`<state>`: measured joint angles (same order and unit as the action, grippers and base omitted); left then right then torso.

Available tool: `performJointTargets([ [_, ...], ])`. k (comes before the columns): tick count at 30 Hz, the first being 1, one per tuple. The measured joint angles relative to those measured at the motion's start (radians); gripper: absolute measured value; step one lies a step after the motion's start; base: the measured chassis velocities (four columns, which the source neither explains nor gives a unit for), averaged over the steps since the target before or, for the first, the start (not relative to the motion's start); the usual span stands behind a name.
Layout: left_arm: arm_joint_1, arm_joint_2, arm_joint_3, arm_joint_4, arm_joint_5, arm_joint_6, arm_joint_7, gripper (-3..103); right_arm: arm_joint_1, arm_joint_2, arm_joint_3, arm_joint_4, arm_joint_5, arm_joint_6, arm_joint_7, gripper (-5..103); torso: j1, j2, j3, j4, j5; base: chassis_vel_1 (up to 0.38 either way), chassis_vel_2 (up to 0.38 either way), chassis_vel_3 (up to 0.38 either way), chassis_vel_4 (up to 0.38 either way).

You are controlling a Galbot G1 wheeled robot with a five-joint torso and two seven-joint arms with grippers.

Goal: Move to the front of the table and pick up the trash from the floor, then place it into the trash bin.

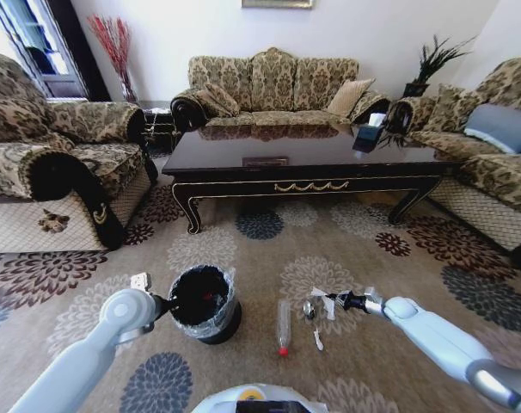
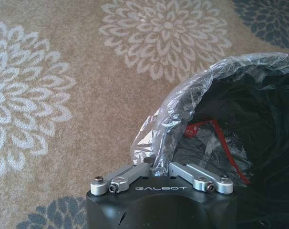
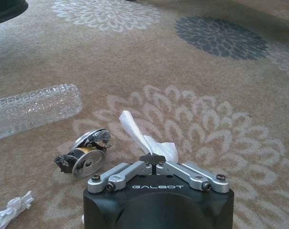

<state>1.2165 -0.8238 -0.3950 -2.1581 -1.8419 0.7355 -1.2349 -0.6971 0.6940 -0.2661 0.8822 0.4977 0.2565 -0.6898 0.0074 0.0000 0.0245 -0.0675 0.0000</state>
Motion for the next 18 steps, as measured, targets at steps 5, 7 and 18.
performJointTargets([
  [5,-0.001,-0.005,0.004,-0.005,0.002,0.0,0.0,0,-0.026,-0.024,0.022,0.039,-0.001,-0.002,0.005,0,0.0,0.0,0.0,0.0,0.0002,0.0,0.0,0.0,0.0],
  [7,-0.002,-0.008,0.006,-0.007,0.003,0.0,0.0,0,-0.036,-0.037,0.03,0.057,0.001,-0.003,0.009,0,0.0,0.0,0.0,0.0,0.0002,0.0,0.0,0.0,0.0],
  [18,-0.069,-0.065,0.12,0.016,0.056,0.0,0.0,0,-0.259,-0.248,0.211,0.464,0.07,-0.046,0.05,0,0.0,0.0,0.0,0.0001,0.0,0.0,0.0,0.0,0.0],
])
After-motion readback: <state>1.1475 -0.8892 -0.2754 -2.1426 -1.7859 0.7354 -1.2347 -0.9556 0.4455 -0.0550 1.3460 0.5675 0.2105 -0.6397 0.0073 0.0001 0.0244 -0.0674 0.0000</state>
